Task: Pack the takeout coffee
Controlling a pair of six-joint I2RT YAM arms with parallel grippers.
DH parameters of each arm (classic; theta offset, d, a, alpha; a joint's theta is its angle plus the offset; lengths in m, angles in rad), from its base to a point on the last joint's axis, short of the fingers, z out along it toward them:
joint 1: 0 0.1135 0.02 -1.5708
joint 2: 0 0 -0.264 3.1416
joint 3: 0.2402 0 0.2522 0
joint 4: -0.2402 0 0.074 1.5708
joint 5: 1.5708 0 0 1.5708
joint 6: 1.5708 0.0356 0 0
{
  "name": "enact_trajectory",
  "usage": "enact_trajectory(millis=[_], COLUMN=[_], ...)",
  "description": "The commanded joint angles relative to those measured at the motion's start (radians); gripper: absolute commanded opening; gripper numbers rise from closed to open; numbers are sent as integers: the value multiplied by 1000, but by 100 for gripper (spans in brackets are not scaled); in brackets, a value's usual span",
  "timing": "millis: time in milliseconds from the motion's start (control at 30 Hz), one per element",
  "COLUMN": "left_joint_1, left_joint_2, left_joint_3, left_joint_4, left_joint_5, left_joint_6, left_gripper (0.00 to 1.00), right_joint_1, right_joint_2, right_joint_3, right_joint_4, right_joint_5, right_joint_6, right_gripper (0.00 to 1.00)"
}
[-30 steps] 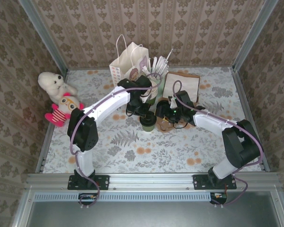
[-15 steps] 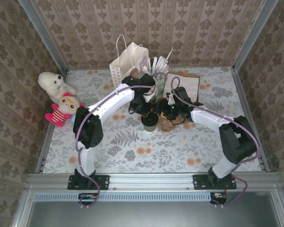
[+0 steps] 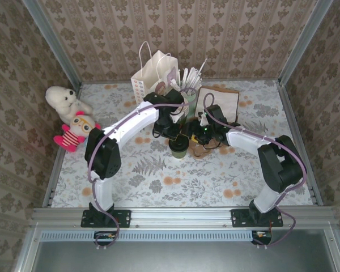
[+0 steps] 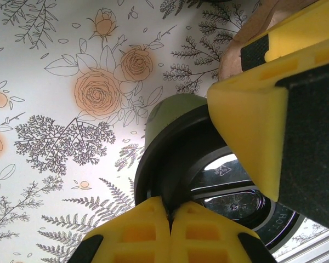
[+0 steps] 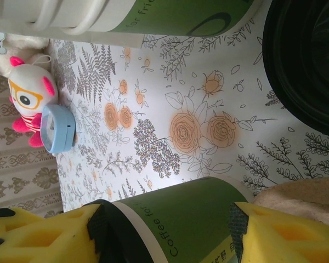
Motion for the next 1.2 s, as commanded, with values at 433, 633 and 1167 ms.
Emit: enact_trajectory(millis=[433, 633, 1167], left_joint_1=[-2, -16, 11], left_joint_2=[-79, -59, -4], left_joint_3=[-29, -14, -57], left_joint_4=[13, 12, 21], left_joint_5=[-182, -190, -141], left_joint_6=[-285, -316, -339], left_gripper=[0, 0, 0], right_joint_1=[25, 31, 111], right_joint_2=[-170, -197, -143], right_joint_3=[-197, -291, -290], right_joint_4=[236, 340, 384], right_joint_5=[41, -14, 124], right_joint_6=[-179, -254, -281], right_gripper=[100, 100, 100])
